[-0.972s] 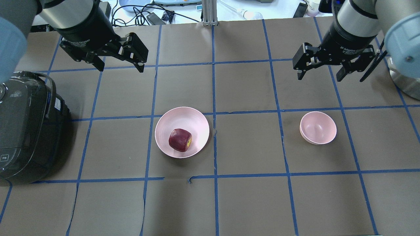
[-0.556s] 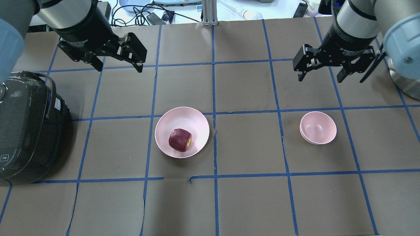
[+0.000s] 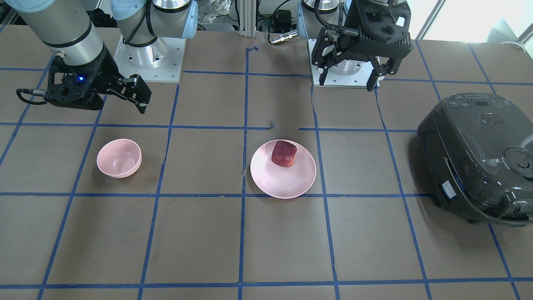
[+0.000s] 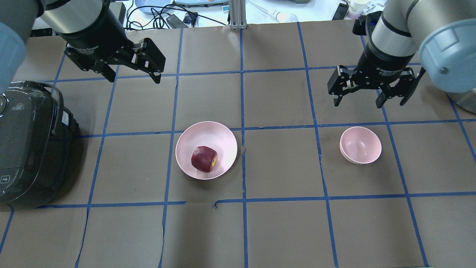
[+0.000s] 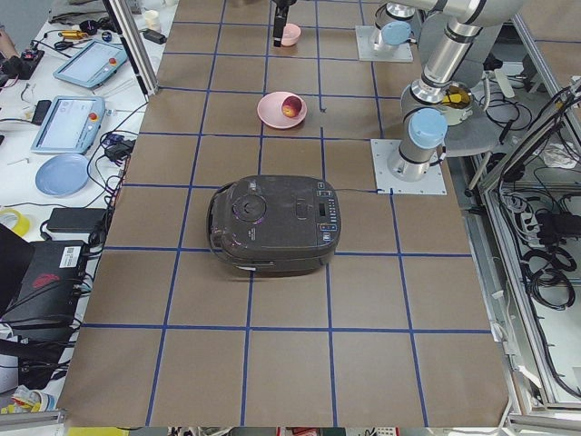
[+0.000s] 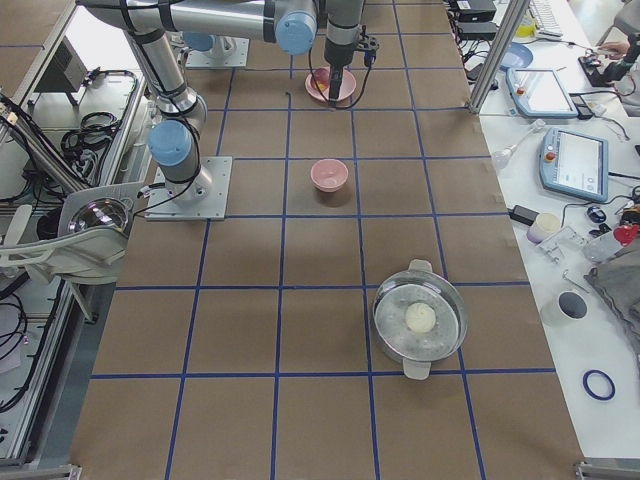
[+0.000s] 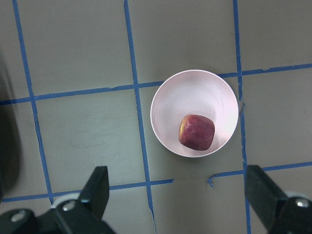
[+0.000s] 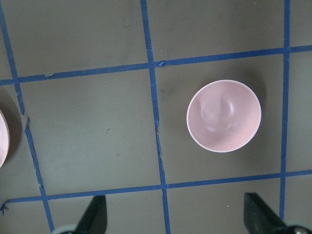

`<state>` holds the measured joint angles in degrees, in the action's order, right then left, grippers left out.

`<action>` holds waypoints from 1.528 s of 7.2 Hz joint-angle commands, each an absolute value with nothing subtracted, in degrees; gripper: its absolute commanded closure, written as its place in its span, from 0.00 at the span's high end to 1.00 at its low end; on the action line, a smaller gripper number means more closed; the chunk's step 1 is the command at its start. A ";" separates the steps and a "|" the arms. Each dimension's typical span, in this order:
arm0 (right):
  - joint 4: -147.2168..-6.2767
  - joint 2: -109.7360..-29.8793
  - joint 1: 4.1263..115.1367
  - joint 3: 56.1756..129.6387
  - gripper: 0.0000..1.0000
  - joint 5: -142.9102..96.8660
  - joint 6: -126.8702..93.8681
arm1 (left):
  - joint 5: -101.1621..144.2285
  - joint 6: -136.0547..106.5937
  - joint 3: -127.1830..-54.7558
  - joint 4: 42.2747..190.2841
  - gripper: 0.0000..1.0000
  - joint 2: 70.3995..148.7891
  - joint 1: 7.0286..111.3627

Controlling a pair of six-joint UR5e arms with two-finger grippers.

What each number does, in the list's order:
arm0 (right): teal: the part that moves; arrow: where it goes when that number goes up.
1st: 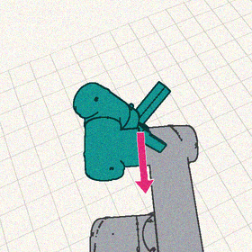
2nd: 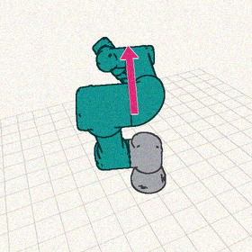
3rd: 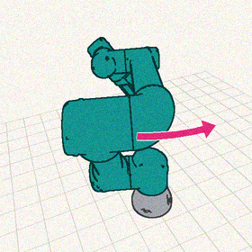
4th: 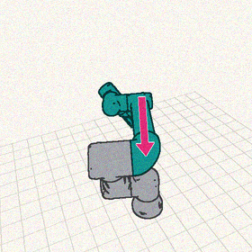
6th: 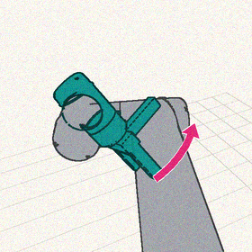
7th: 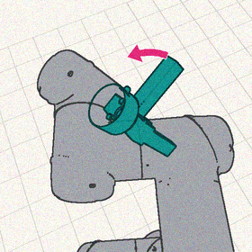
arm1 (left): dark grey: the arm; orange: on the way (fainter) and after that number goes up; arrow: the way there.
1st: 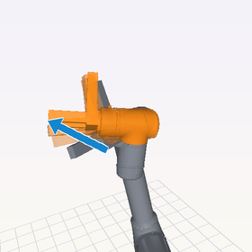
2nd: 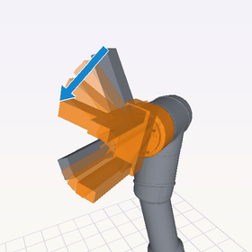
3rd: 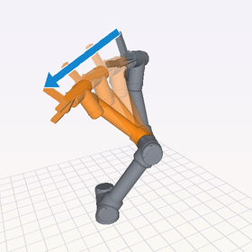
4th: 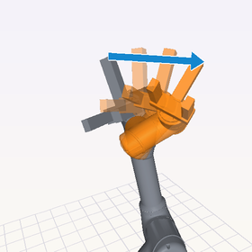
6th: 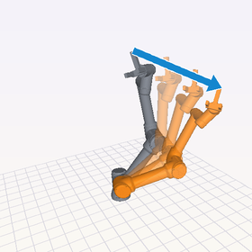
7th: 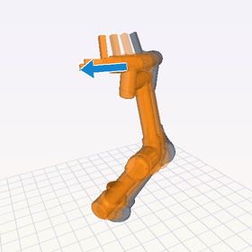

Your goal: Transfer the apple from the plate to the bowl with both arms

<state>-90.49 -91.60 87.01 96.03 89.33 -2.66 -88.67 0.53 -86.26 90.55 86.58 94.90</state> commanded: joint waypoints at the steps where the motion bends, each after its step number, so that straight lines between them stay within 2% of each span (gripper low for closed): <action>1: -90.18 -91.76 87.01 94.06 1.00 89.91 -2.72 | -88.68 0.44 -86.31 91.14 1.00 86.31 94.92; 4: -89.65 -91.67 87.01 92.64 1.00 88.42 -2.72 | -88.07 -0.52 -87.35 92.19 1.00 87.97 95.44; 6: -90.87 -90.71 86.05 92.98 1.00 89.64 -1.42 | -87.98 -7.68 -95.49 88.36 1.00 88.76 101.21; 8: -91.14 -85.54 79.59 95.88 1.00 90.96 3.58 | -88.50 -12.03 -106.99 71.80 1.00 92.18 106.24; 9: -97.41 -83.17 74.84 98.59 1.00 90.79 5.00 | -88.59 -11.00 -111.92 64.41 1.00 93.94 106.35; 11: -107.72 -80.70 71.29 108.32 1.00 89.83 12.46 | -88.68 -8.46 -115.13 58.29 1.00 97.98 106.35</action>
<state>-102.17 -82.49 73.36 102.67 90.16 9.04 -88.63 -10.02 -113.11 62.16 95.52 106.23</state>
